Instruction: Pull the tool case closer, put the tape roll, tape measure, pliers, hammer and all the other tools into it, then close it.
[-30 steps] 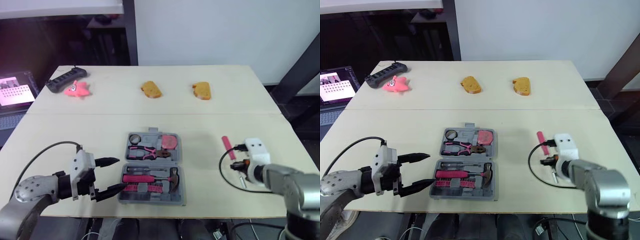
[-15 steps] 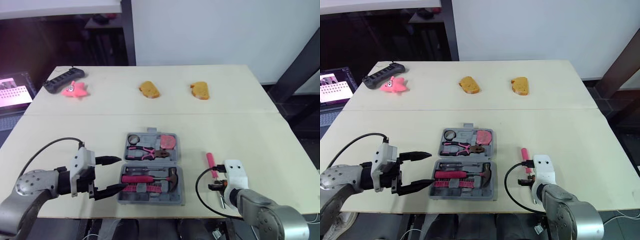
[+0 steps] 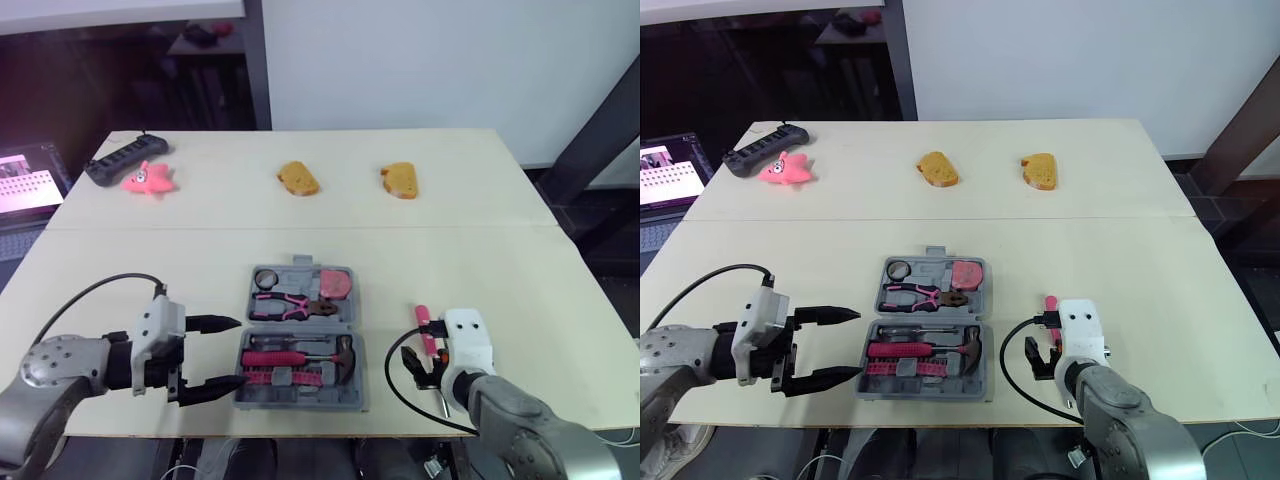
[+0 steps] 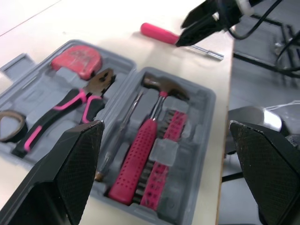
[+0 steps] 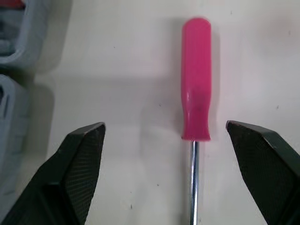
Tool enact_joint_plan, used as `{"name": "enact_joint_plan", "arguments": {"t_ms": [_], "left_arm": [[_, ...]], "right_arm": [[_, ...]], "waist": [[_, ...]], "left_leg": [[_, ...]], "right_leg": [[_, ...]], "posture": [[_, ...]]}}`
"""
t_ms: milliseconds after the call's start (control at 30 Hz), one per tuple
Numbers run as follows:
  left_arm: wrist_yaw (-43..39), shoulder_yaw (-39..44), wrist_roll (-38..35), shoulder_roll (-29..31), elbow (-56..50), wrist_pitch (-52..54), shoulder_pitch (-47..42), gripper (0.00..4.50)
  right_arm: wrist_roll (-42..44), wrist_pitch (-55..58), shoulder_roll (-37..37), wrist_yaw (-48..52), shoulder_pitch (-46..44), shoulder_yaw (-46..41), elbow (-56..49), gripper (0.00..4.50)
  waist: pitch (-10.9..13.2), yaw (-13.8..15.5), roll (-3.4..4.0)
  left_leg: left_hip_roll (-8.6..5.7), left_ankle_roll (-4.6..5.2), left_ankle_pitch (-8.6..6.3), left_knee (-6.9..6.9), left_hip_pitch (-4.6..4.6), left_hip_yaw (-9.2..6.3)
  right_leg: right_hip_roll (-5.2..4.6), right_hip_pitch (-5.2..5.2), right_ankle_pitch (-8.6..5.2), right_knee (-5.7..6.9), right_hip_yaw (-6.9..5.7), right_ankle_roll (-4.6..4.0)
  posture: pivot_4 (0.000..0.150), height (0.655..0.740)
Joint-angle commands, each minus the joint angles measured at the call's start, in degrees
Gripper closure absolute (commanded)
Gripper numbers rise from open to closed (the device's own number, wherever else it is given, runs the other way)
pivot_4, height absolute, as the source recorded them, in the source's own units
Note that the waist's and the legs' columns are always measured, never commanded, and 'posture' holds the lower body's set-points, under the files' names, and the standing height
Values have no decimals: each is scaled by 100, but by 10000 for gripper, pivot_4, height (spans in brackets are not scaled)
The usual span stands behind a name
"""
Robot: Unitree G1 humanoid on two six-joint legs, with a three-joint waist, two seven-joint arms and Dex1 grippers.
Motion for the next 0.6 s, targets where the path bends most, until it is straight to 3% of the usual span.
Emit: {"name": "enact_joint_plan", "arguments": {"t_ms": [33,333,600], "left_arm": [[-167,225,-156,88,-40,-119,-84,0],[-344,150,-186,75,9,-153,-337,0],[-321,64,-173,44,13,-120,-423,0]], "right_arm": [[-205,-934,95,-82,214,142,189,391],[-439,-2639,163,73,1101,97,1095,391],[-364,-3273,130,359,1090,15,1615,391]], "waist": [[0,-6,0],[0,-14,-1],[0,-11,-1]], "left_leg": [[0,0,0,0,0,1],[0,0,0,1,0,5],[1,0,1,1,1,5]], "right_leg": [[-1,0,0,0,0,0],[-2,0,2,0,1,-3],[0,0,3,1,2,-5]], "posture": [[1500,7400],[1500,7400],[1500,7400]]}}
